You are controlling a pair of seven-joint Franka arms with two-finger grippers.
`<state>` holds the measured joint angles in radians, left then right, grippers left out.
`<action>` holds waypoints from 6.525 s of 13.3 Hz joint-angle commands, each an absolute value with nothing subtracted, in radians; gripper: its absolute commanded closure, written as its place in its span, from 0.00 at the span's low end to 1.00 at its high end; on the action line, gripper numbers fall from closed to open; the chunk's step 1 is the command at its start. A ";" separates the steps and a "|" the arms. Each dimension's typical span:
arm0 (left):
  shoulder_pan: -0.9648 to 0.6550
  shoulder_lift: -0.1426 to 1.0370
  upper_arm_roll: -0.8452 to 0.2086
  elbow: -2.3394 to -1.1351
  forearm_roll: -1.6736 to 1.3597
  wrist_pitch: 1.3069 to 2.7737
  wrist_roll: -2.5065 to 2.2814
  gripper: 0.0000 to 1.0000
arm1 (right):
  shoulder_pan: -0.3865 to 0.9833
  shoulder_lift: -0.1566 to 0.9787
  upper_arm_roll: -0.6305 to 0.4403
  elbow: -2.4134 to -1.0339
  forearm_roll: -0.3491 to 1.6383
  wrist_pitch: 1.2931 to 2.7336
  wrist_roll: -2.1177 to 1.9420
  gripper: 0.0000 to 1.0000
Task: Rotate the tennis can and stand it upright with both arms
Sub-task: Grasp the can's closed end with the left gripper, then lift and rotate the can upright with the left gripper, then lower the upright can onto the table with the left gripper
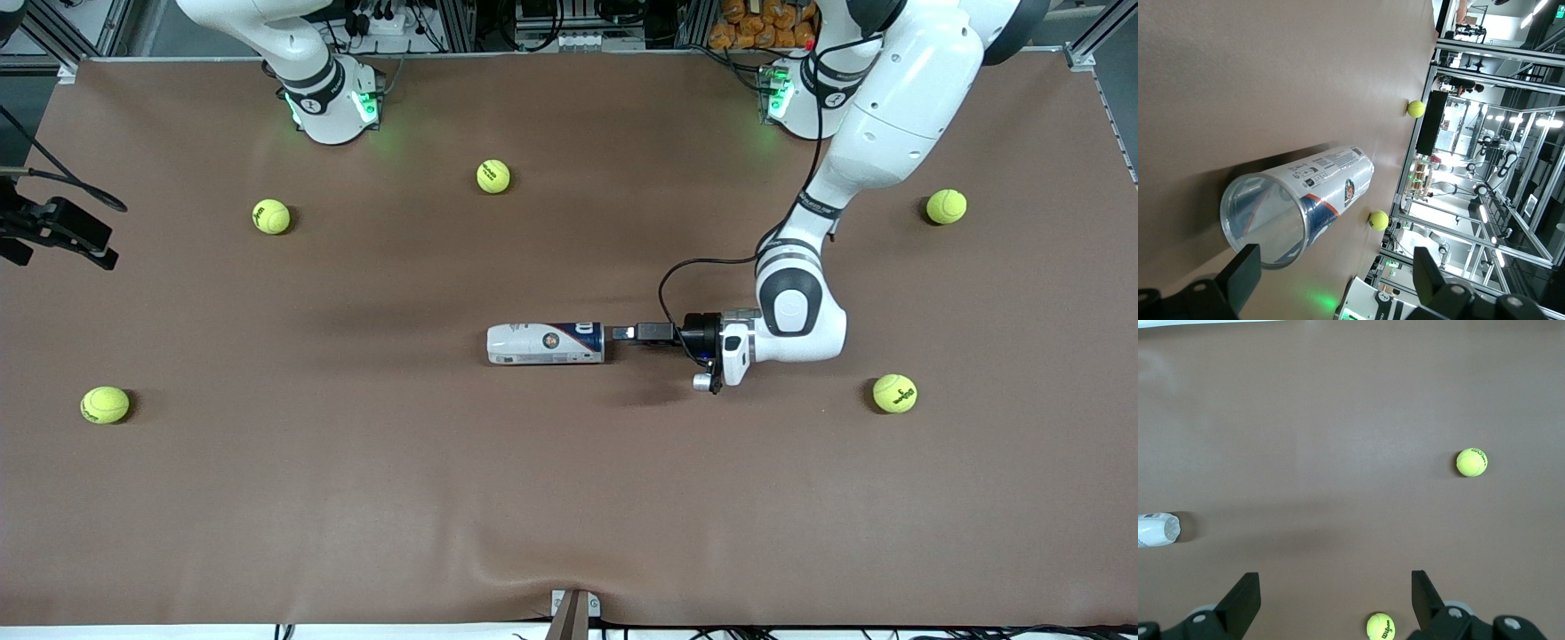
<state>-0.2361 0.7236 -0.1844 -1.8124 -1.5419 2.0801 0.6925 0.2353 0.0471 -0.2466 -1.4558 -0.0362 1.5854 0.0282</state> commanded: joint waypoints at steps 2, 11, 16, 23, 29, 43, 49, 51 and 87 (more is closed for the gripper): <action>-0.253 0.753 -0.186 -1.798 -1.595 2.102 0.747 0.00 | 0.233 0.041 -0.255 -1.427 -0.046 1.557 0.014 0.00; -0.313 0.813 -0.183 -1.750 -1.678 2.129 0.804 0.34 | 0.062 0.041 -0.136 -1.431 0.061 1.534 -0.029 0.00; -0.305 0.805 -0.184 -1.750 -1.684 2.131 0.811 1.00 | 0.028 0.037 -0.130 -1.436 0.049 1.462 -0.133 0.00; -0.311 0.782 -0.183 -1.697 -1.669 2.131 0.758 1.00 | 0.083 0.037 -0.132 -1.425 0.040 1.460 -0.133 0.00; -0.341 0.652 -0.175 -1.657 -1.532 2.173 0.420 1.00 | 0.132 0.040 -0.195 -1.425 0.035 1.465 -0.133 0.00; -0.538 0.525 -0.183 -1.341 -0.199 2.055 -0.944 1.00 | 0.130 0.043 -0.192 -1.428 0.020 1.466 -0.126 0.00; -0.679 0.573 -0.144 -1.279 -0.006 1.907 -1.080 1.00 | 0.130 0.043 -0.192 -1.428 -0.006 1.466 -0.124 0.00; -0.779 0.600 -0.042 -1.269 0.003 1.901 -1.111 1.00 | 0.130 0.041 -0.192 -1.428 -0.006 1.466 -0.123 0.00; -0.868 0.655 0.032 -1.272 0.003 1.896 -1.124 0.44 | 0.129 0.043 -0.193 -1.430 -0.006 1.462 -0.123 0.00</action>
<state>-0.8562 0.6490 0.0201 -1.2883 -0.0195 1.8948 -1.1067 0.1310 0.0472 -0.1938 -1.4313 0.0045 1.4699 -0.1255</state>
